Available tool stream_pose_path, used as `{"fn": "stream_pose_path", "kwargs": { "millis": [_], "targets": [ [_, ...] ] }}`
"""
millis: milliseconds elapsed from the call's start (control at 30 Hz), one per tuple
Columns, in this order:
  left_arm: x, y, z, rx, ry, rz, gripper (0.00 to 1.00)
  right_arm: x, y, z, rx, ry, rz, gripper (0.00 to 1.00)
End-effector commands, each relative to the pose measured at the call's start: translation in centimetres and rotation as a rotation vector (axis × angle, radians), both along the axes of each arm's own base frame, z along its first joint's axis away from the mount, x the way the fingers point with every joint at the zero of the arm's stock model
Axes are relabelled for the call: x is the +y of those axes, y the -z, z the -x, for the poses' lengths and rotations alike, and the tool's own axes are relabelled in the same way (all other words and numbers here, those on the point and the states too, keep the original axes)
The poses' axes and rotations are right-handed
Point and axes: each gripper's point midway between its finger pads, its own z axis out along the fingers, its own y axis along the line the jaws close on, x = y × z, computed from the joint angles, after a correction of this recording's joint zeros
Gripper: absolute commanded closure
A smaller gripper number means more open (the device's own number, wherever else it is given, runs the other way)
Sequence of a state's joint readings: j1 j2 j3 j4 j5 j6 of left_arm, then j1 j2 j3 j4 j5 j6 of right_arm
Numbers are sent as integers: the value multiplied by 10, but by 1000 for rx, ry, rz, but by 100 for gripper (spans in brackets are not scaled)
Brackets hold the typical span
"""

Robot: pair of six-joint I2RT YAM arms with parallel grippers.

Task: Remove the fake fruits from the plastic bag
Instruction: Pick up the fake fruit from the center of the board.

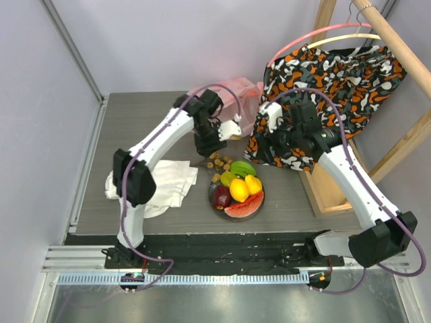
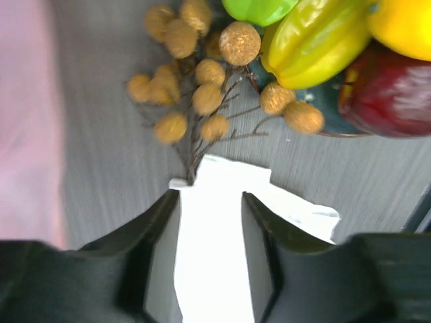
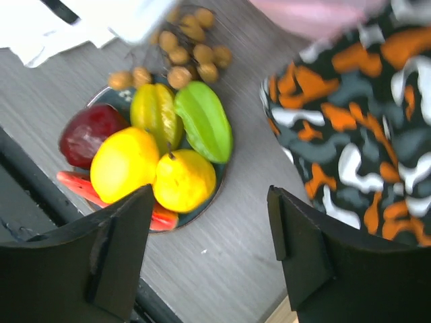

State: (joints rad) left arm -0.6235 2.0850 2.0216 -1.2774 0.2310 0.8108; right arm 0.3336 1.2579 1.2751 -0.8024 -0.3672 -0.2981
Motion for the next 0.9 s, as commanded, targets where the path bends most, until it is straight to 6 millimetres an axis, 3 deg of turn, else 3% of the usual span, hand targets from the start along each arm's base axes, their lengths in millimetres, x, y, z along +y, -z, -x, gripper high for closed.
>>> {"fn": "stream_pose_path", "kwargs": {
  "millis": [0, 33, 67, 167, 200, 233, 267, 300, 367, 400, 433, 467, 533, 567, 633, 800, 867],
  "targets": [
    [18, -109, 16, -75, -180, 249, 50, 47, -23, 4, -44, -232, 9, 29],
    [31, -125, 22, -74, -234, 295, 48, 56, -22, 6, -53, -270, 28, 31],
    [38, -136, 25, -87, -268, 325, 48, 80, -22, 19, -70, -374, 48, 32],
    [70, -160, 36, -116, -404, 405, 44, 126, -10, 26, -63, -497, 70, 35],
    [78, -165, 38, -128, -437, 421, 44, 137, -13, 23, -73, -509, 64, 35],
    [94, -171, 36, -158, -495, 439, 44, 150, 4, 18, -35, -520, 80, 35],
    [105, -178, 43, -191, -537, 469, 43, 157, 8, 12, -33, -511, 83, 34],
    [113, -185, 45, -224, -566, 489, 42, 171, 0, 3, -51, -482, 49, 32],
    [133, -198, 51, -304, -647, 537, 39, 187, 20, -19, -31, -437, 66, 27],
    [140, -199, 52, -334, -675, 540, 37, 194, 19, -29, -38, -413, 63, 25],
    [146, -202, 53, -357, -699, 549, 35, 199, 23, -36, -36, -404, 70, 24],
    [149, -208, 54, -390, -708, 567, 34, 205, 46, -43, -1, -404, 100, 22],
    [155, -211, 65, -412, -739, 587, 34, 212, 50, -52, -15, -435, 129, 21],
    [156, -212, 67, -420, -750, 594, 34, 213, 76, -52, 37, -452, 178, 21],
    [159, -212, 73, -429, -774, 608, 34, 216, 91, -58, 28, -481, 234, 21],
    [168, -215, 78, -451, -820, 636, 33, 210, 149, -67, 40, -506, 441, 21],
    [172, -215, 79, -456, -836, 636, 33, 203, 157, -77, 9, -480, 517, 23]
  ]
}}
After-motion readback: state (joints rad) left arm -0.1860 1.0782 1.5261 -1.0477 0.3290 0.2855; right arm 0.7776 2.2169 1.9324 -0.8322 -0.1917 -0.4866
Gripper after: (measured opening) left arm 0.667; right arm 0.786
